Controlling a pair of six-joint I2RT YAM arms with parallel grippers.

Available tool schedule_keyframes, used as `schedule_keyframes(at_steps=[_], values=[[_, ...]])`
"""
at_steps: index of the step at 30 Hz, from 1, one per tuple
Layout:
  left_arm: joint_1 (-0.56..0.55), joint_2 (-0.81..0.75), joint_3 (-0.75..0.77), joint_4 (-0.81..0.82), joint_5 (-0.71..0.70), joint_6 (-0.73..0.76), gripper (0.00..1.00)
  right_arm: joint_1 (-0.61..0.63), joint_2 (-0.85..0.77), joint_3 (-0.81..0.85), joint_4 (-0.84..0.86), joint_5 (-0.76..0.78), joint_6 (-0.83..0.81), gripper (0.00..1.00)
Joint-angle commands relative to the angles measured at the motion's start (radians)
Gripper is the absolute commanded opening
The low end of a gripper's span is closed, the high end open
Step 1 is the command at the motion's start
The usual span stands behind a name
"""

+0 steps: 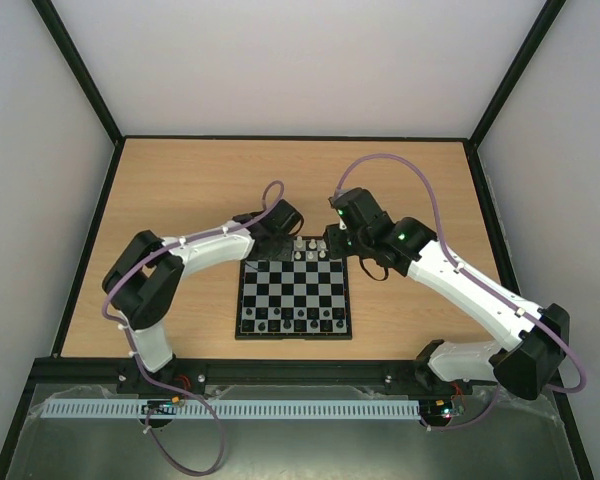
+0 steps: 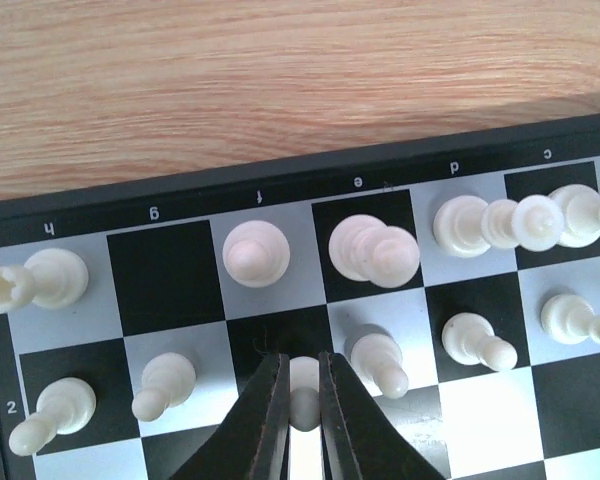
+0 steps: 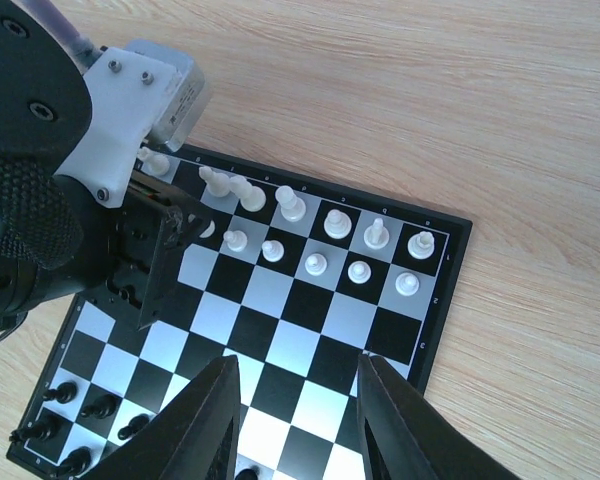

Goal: Set up the chess pieces on the board
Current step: Place the chess piece on the chessboard.

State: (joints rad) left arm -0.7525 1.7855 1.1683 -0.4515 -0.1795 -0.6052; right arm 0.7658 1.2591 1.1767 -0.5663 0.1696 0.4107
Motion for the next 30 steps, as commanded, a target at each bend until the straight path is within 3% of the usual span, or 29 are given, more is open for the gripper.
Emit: schedule_keyframes(at_steps=[1, 17, 30], values=[[0.000, 0.029, 0.031, -0.005, -0.021, 0.015, 0.07, -0.007, -0.010, -0.017, -0.044, 0.012, -0.010, 0.33], [0.014, 0.050, 0.021, 0.006, -0.028, 0.016, 0.12, -0.012, -0.012, -0.041, -0.028, 0.001, -0.014, 0.33], [0.015, -0.008, 0.006, -0.016, -0.031, 0.013, 0.27, -0.013, -0.007, -0.047, -0.017, -0.008, -0.015, 0.33]])
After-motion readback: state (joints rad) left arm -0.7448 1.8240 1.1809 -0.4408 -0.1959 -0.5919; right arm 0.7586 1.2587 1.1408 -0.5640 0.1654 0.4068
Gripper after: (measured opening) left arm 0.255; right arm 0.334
